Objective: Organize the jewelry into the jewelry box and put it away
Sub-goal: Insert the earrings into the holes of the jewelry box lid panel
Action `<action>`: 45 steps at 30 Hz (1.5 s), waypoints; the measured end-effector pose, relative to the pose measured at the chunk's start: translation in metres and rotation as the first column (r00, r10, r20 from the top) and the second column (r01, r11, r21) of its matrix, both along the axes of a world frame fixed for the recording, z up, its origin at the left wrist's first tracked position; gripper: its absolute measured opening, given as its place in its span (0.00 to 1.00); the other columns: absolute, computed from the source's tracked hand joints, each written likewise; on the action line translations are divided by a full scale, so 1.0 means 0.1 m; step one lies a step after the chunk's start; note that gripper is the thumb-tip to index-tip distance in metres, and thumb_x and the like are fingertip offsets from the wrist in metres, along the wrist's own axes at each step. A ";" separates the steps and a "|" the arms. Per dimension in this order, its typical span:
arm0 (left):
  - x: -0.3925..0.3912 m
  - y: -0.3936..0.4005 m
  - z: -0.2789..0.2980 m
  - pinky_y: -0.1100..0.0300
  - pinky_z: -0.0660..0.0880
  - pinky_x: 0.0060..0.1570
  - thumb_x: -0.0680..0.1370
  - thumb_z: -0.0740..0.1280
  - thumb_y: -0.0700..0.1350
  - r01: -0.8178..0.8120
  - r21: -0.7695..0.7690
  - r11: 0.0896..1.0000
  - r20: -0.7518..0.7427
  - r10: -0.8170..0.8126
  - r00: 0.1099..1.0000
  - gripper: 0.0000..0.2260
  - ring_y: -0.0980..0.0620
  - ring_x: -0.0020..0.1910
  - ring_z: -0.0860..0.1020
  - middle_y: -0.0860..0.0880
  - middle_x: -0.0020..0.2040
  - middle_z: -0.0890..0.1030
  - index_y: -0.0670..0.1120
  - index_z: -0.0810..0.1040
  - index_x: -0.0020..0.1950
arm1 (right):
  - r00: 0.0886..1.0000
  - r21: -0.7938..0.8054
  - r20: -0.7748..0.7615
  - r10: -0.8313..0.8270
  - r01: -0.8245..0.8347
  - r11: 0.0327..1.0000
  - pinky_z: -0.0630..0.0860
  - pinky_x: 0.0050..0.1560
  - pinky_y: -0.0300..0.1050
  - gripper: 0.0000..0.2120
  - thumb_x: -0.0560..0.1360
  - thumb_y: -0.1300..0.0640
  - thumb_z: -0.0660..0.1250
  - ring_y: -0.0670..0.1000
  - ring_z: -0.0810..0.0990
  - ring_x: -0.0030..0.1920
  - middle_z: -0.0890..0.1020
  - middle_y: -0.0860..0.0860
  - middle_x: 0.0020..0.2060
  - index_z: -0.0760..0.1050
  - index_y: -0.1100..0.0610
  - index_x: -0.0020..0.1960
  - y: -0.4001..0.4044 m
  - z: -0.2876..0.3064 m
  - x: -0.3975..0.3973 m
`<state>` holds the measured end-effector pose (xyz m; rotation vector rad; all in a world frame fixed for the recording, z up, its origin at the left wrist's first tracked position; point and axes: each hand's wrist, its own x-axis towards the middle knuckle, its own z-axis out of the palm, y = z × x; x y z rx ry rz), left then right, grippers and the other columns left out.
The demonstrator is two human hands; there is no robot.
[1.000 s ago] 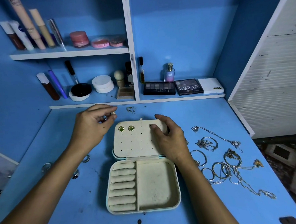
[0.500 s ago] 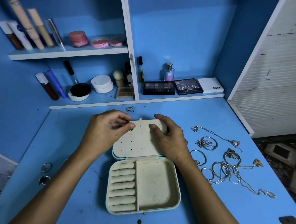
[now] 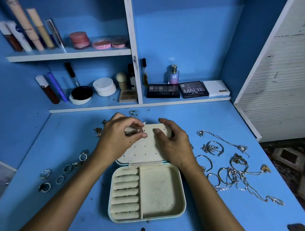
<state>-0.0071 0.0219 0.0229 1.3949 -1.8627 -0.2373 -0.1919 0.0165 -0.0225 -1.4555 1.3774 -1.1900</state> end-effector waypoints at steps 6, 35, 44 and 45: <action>-0.04 -0.02 -0.02 0.67 0.70 0.44 0.64 0.82 0.45 0.011 -0.036 0.999 0.046 -0.009 0.999 0.09 0.59 0.44 0.74 0.67 0.35 0.74 0.48 0.86 0.39 | 1.000 -0.006 -0.013 0.002 -0.003 1.000 0.66 0.36 0.29 0.15 0.78 0.51 0.70 0.41 0.69 0.28 0.72 0.38 0.31 0.77 0.48 0.64 0.00 0.01 0.00; 0.26 -0.10 -0.29 0.72 0.67 0.54 0.74 0.67 0.59 -0.100 -0.097 0.990 0.041 0.104 0.994 0.17 0.55 0.50 0.75 0.54 0.48 0.82 0.48 0.85 0.51 | 0.998 0.047 0.056 0.040 -0.042 0.998 0.69 0.36 0.26 0.17 0.79 0.53 0.68 0.50 0.72 0.30 0.78 0.52 0.34 0.76 0.48 0.68 0.05 0.10 0.00; 0.37 -0.31 -0.25 0.62 0.74 0.51 0.80 0.68 0.47 -0.133 0.107 0.985 -0.128 0.147 0.981 0.08 0.53 0.46 0.80 0.52 0.46 0.84 0.45 0.85 0.49 | 0.996 0.041 0.085 0.039 -0.043 0.998 0.70 0.37 0.26 0.09 0.79 0.55 0.68 0.56 0.76 0.40 0.82 0.62 0.46 0.78 0.45 0.58 0.04 0.11 0.02; 0.38 -0.37 -0.23 0.66 0.73 0.49 0.80 0.68 0.46 -0.133 0.142 0.981 -0.152 0.154 0.976 0.07 0.55 0.46 0.80 0.53 0.46 0.84 0.46 0.85 0.49 | 0.996 0.041 0.083 0.038 -0.042 0.998 0.70 0.36 0.27 0.09 0.79 0.54 0.68 0.54 0.75 0.38 0.81 0.61 0.43 0.78 0.45 0.58 0.04 0.11 0.02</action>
